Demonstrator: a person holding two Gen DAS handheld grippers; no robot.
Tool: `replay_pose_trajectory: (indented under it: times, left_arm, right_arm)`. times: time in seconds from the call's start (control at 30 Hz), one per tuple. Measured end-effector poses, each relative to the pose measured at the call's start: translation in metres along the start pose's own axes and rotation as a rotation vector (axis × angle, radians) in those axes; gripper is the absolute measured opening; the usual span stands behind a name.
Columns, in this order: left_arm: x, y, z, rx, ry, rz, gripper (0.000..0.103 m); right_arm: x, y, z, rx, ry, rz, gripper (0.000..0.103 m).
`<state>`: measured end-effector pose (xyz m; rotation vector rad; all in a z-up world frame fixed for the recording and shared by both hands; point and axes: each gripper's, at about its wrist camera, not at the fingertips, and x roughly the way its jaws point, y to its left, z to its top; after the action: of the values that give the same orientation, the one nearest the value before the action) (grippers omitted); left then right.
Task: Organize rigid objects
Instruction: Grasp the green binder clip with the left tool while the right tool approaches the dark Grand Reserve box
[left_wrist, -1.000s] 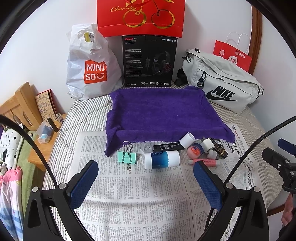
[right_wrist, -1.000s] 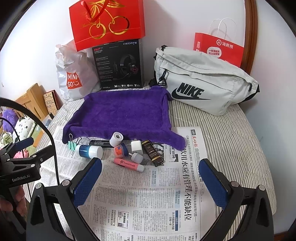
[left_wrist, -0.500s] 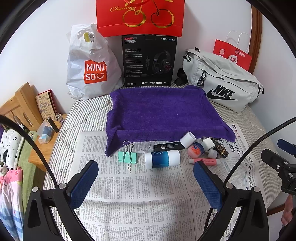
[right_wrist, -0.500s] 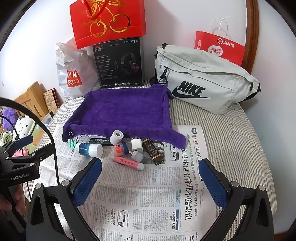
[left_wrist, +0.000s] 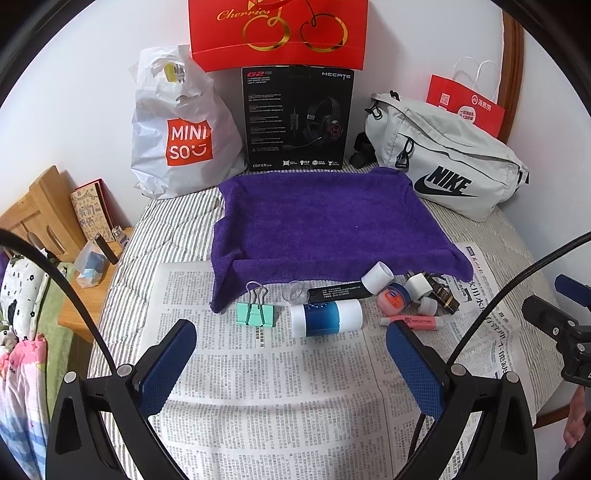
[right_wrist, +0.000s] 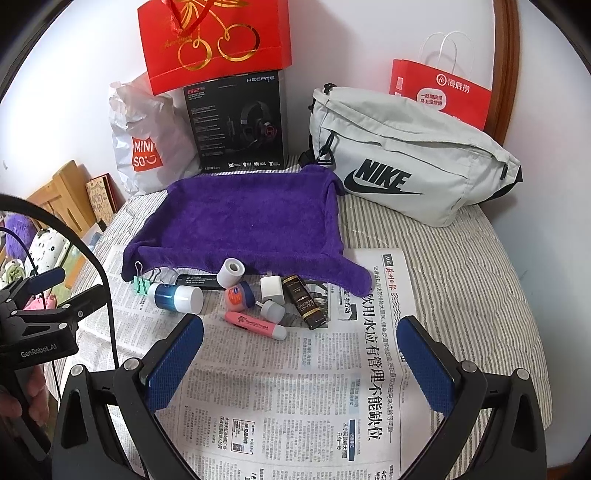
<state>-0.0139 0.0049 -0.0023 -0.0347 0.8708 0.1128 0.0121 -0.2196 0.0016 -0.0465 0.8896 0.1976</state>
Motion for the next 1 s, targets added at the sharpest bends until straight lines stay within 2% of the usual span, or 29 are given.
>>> replay_pose_trajectory:
  times: [0.33, 0.57, 0.7, 0.93, 1.0]
  left_arm:
    - [0.038, 0.02, -0.003, -0.036, 0.054, 0.001, 0.103]
    - [0.083, 0.031, -0.012, 0.016, 0.097, 0.097, 0.103]
    - [0.102, 0.04, -0.015, 0.002, 0.117, 0.063, 0.103]
    - [0.126, 0.051, -0.015, -0.016, 0.095, -0.006, 0.102]
    - [0.133, 0.053, -0.014, -0.011, 0.093, -0.006, 0.098]
  right_arm:
    - [0.02, -0.006, -0.004, 0.001, 0.048, -0.012, 0.103]
    - [0.036, -0.012, -0.008, 0.002, 0.077, -0.018, 0.103]
    - [0.047, -0.016, -0.008, 0.012, 0.097, -0.022, 0.103]
    - [0.065, -0.022, -0.008, 0.019, 0.121, -0.029, 0.103]
    - [0.07, -0.022, -0.008, 0.013, 0.132, -0.035, 0.103]
